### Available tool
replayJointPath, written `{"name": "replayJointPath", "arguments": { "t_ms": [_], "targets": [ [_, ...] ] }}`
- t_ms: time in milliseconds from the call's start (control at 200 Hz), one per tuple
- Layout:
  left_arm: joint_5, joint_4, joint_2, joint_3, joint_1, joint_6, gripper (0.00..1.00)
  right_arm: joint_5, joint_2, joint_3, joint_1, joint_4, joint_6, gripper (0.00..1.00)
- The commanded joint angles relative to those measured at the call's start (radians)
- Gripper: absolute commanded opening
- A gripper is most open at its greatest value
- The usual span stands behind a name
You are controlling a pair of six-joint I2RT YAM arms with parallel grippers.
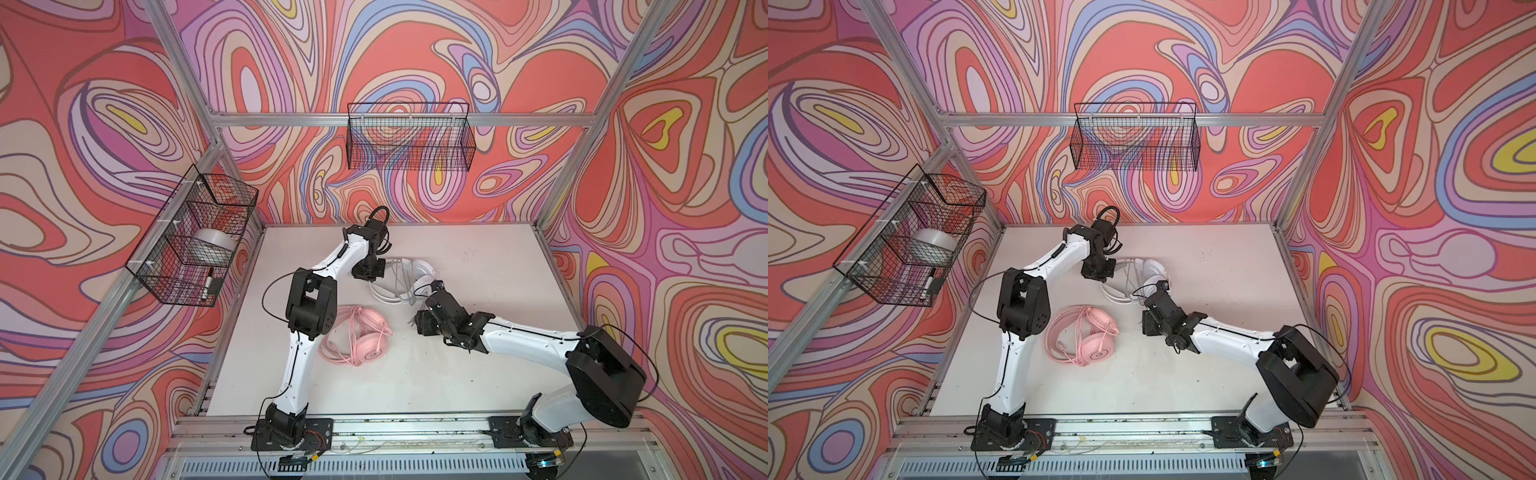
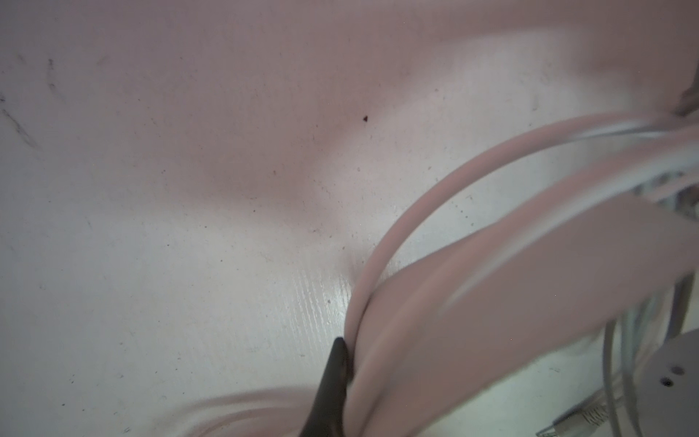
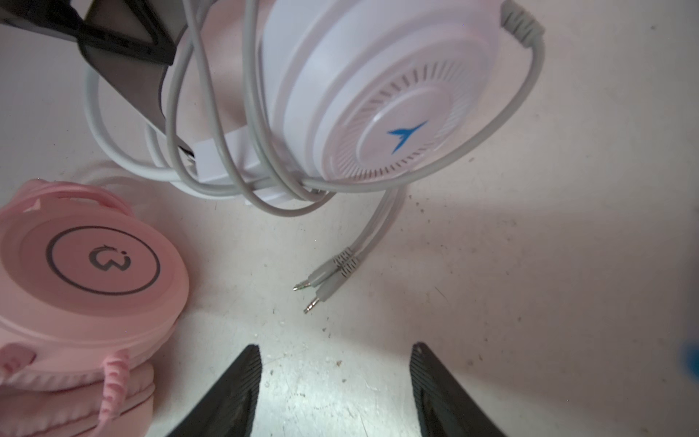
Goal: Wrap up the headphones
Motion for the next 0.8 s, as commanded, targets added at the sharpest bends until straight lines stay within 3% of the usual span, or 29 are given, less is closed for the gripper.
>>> {"name": "replayJointPath", "arguments": {
  "t_ms": [0,576,796],
  "targets": [
    [0.017,-0.018,0.005,0.040,0.008,-0.022,0.00,0.010,0.058,0.043,0.008,-0.031,0.066,0.66],
    [0.019,-0.021,0.017,0.038,0.012,-0.010,0.00,0.072,0.325,0.270,0.007,-0.217,0.172,0.65],
    [0.022,-0.018,0.021,0.037,0.012,-0.008,0.00,0.057,0.390,0.324,-0.017,-0.286,0.203,0.57]
  ]
}}
